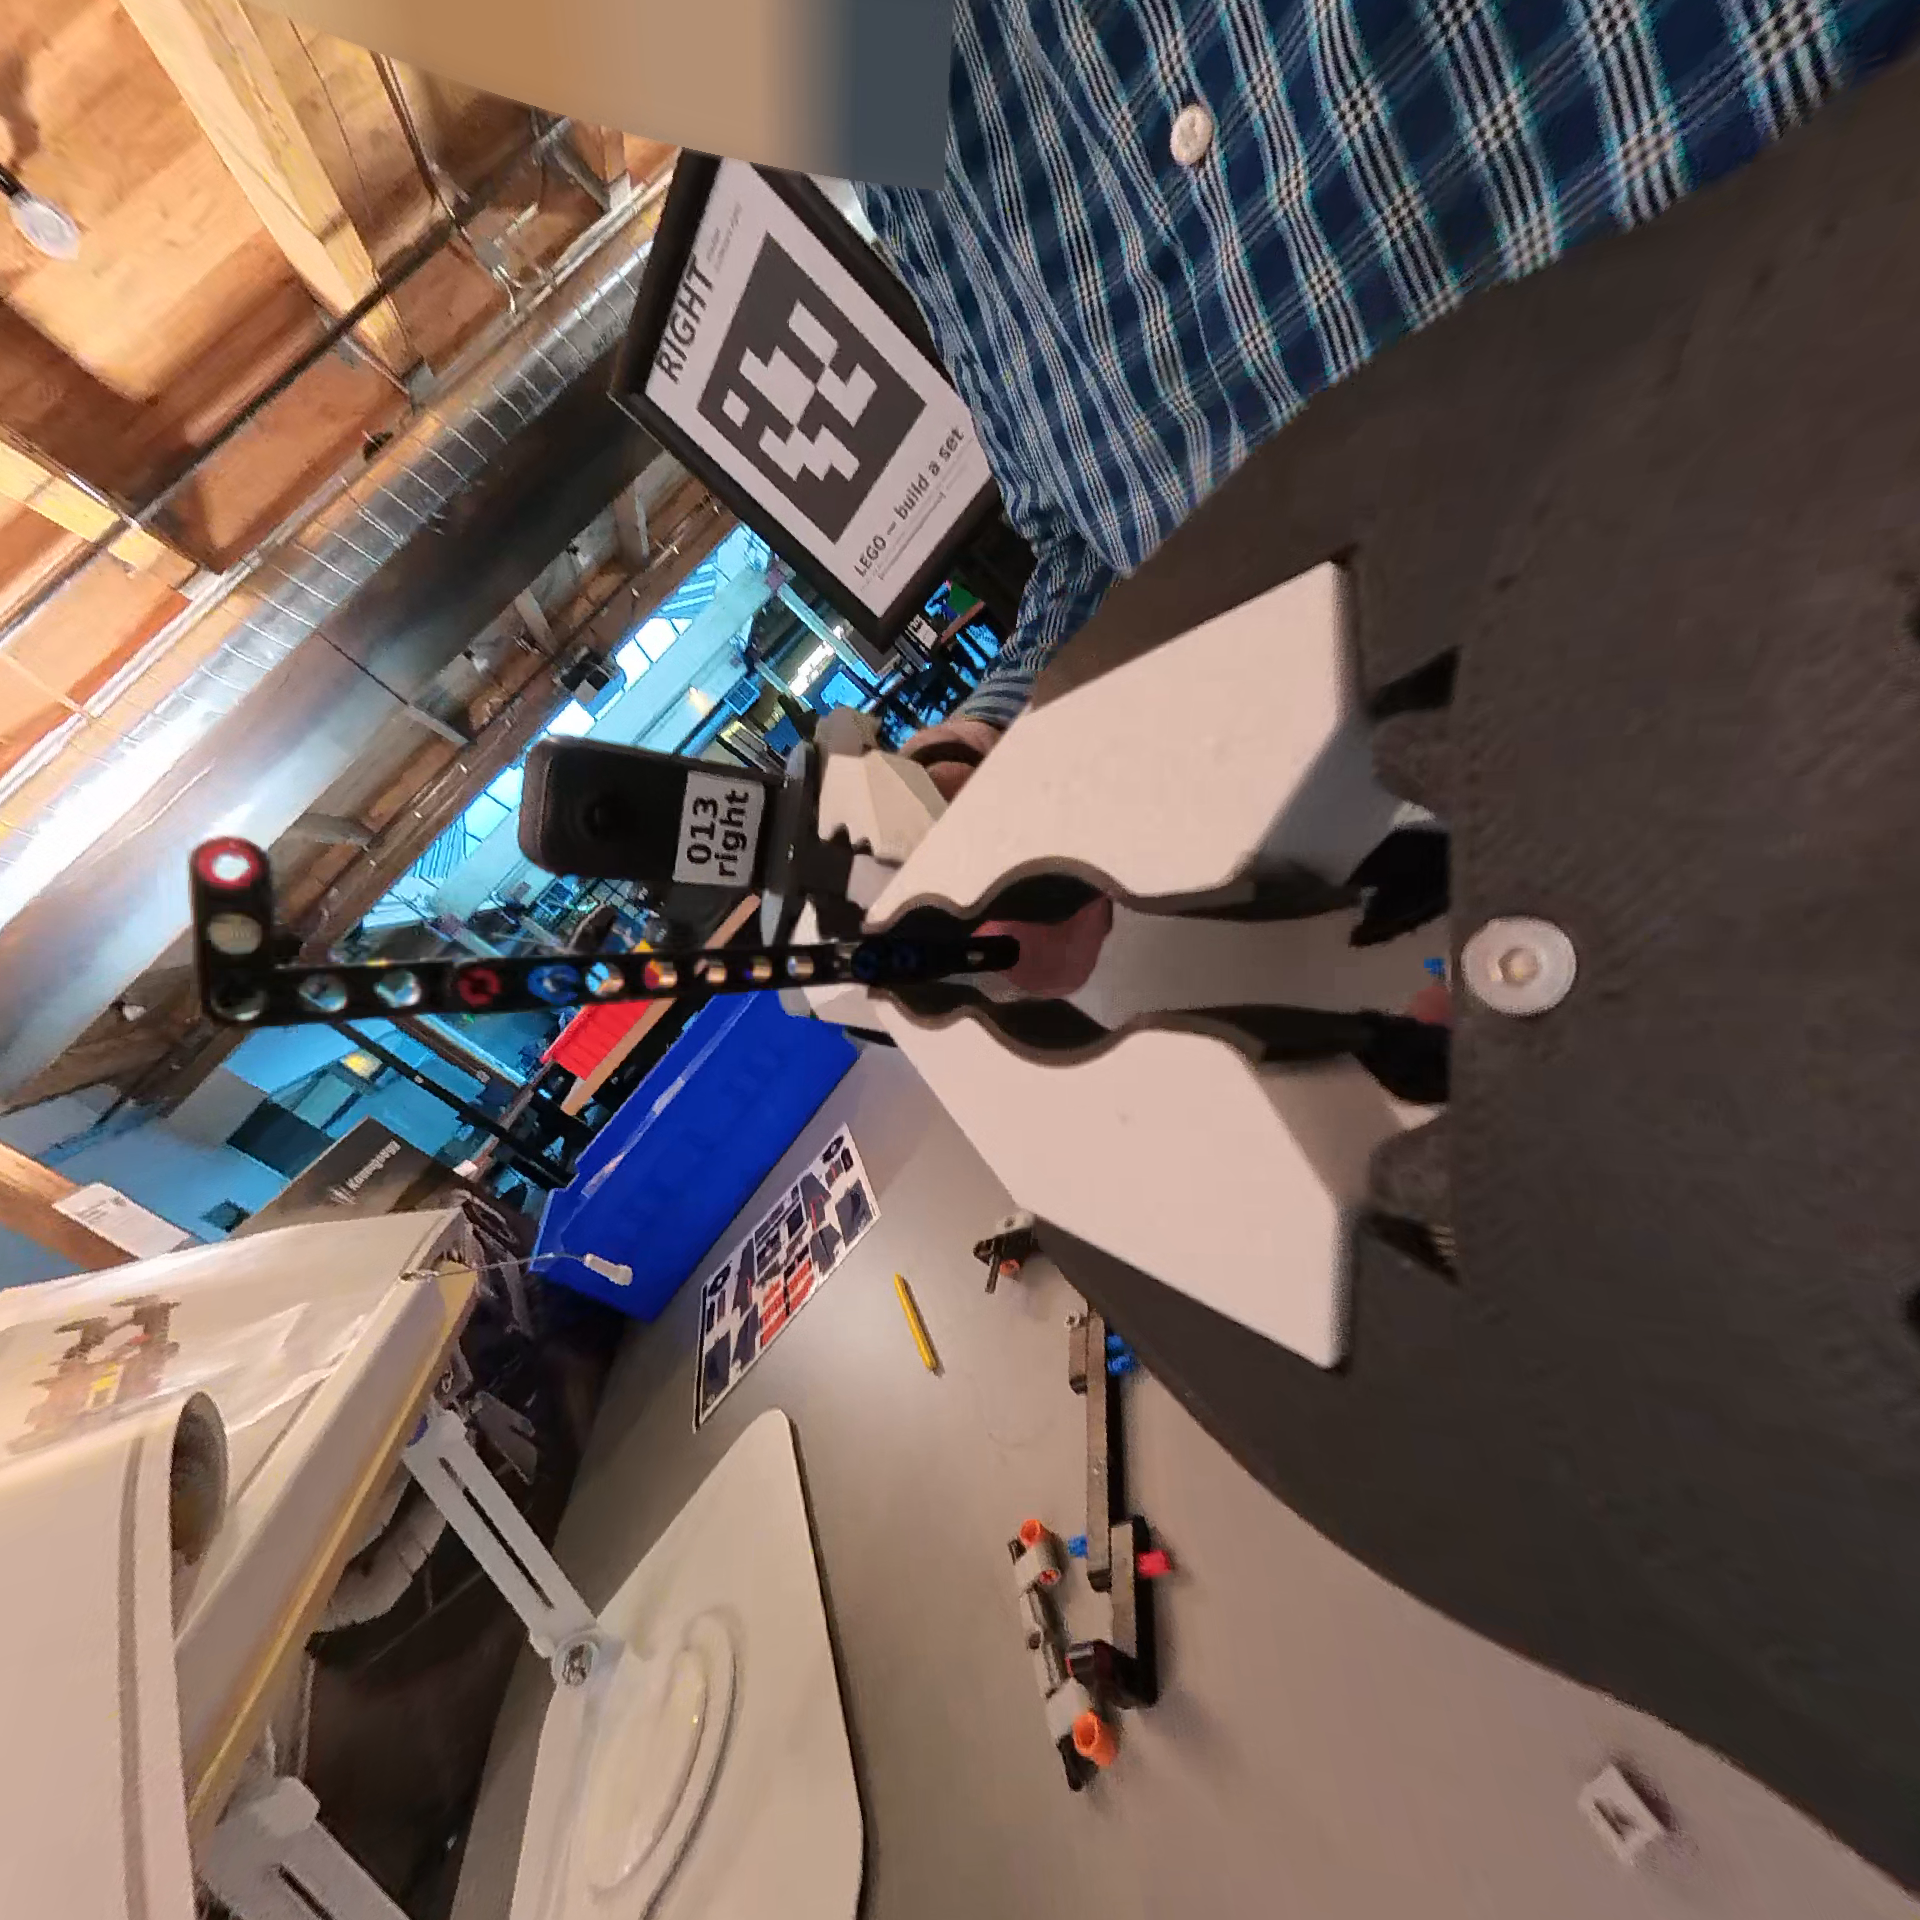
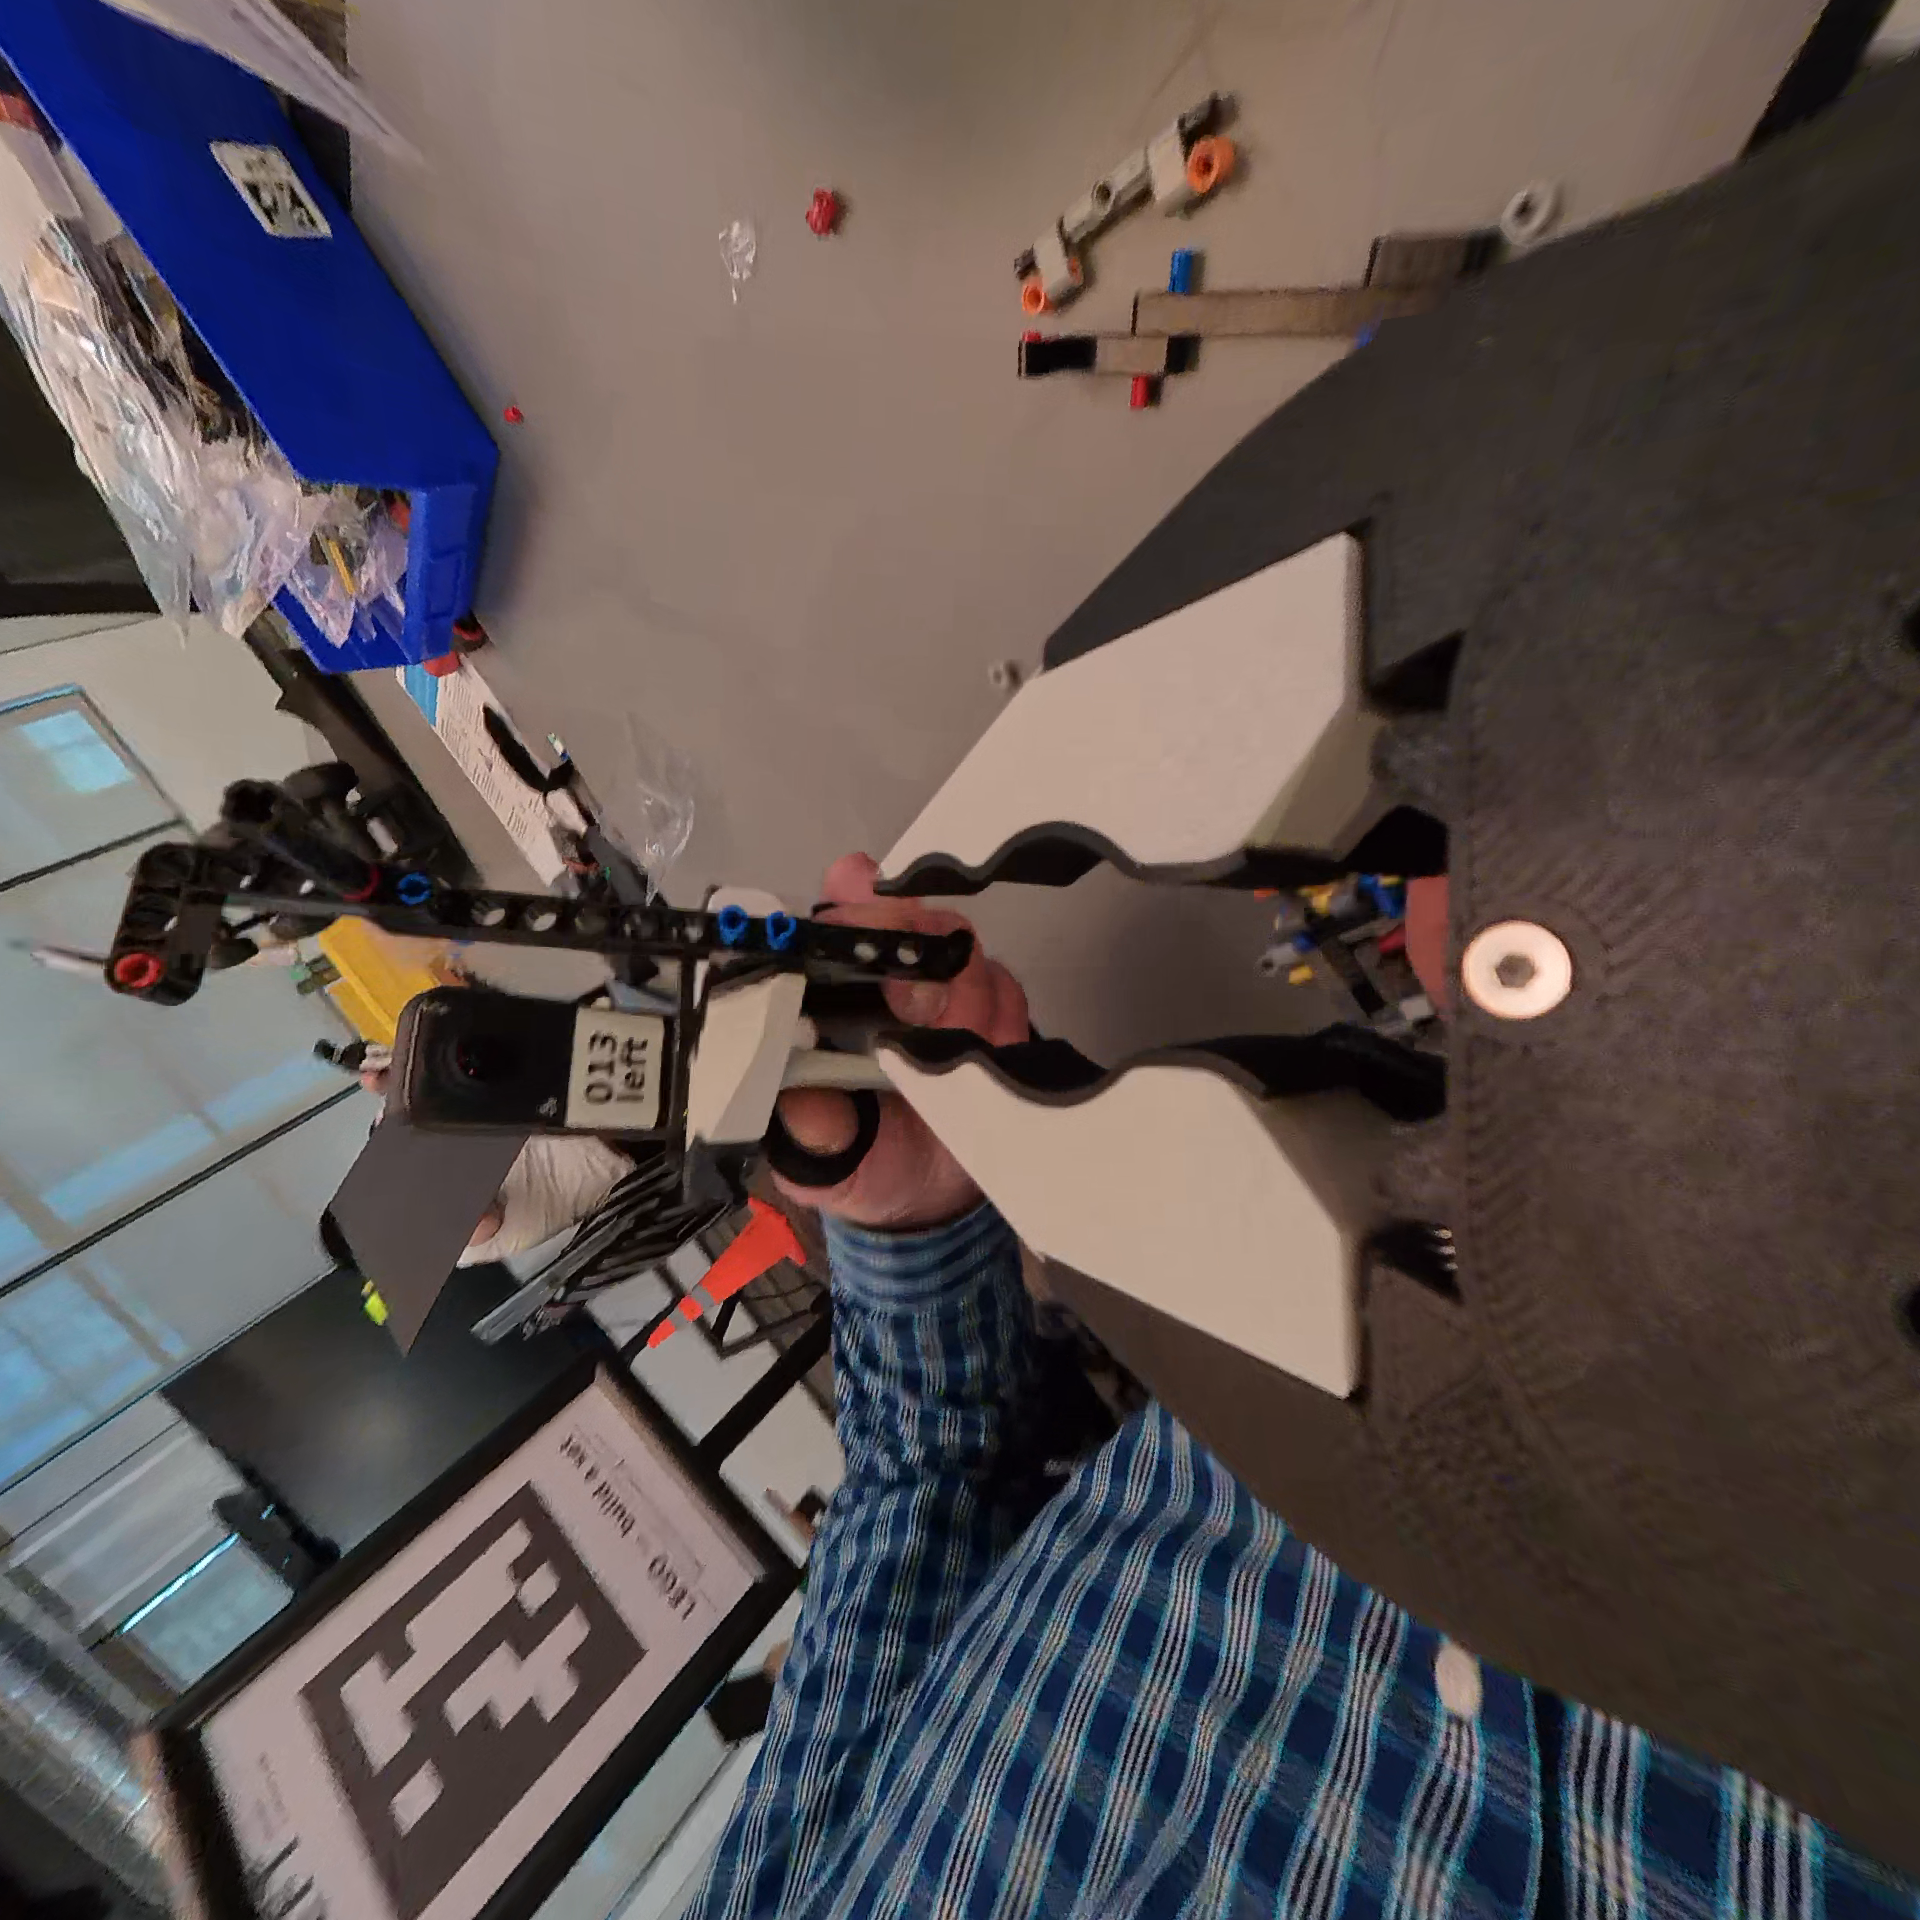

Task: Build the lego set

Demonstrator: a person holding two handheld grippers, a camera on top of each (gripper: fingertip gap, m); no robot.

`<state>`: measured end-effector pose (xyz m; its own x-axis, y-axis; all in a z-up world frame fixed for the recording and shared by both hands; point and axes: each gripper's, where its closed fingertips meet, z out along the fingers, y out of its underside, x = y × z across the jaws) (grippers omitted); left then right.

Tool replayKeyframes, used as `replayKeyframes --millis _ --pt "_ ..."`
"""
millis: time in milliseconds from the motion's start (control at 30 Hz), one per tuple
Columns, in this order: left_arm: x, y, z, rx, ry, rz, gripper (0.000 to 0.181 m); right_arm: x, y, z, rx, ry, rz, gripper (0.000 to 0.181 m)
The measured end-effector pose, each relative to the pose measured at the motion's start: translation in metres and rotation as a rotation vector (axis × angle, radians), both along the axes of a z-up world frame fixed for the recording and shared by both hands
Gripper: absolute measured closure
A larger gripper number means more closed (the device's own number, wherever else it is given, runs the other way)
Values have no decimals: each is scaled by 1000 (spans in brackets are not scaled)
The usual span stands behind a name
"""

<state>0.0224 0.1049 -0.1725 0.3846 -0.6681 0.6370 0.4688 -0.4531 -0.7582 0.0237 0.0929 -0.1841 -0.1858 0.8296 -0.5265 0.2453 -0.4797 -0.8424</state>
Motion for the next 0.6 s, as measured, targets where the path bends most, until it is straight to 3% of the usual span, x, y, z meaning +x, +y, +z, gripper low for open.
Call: replayKeyframes --millis 233,600 --pt "-2 2 -7 -27 27 23 176 3 11 -15 161 -73 -53 151" --pt "9 -4 -13 -57 -3 48 176 0 -1 -25 176 -80 -3 154"
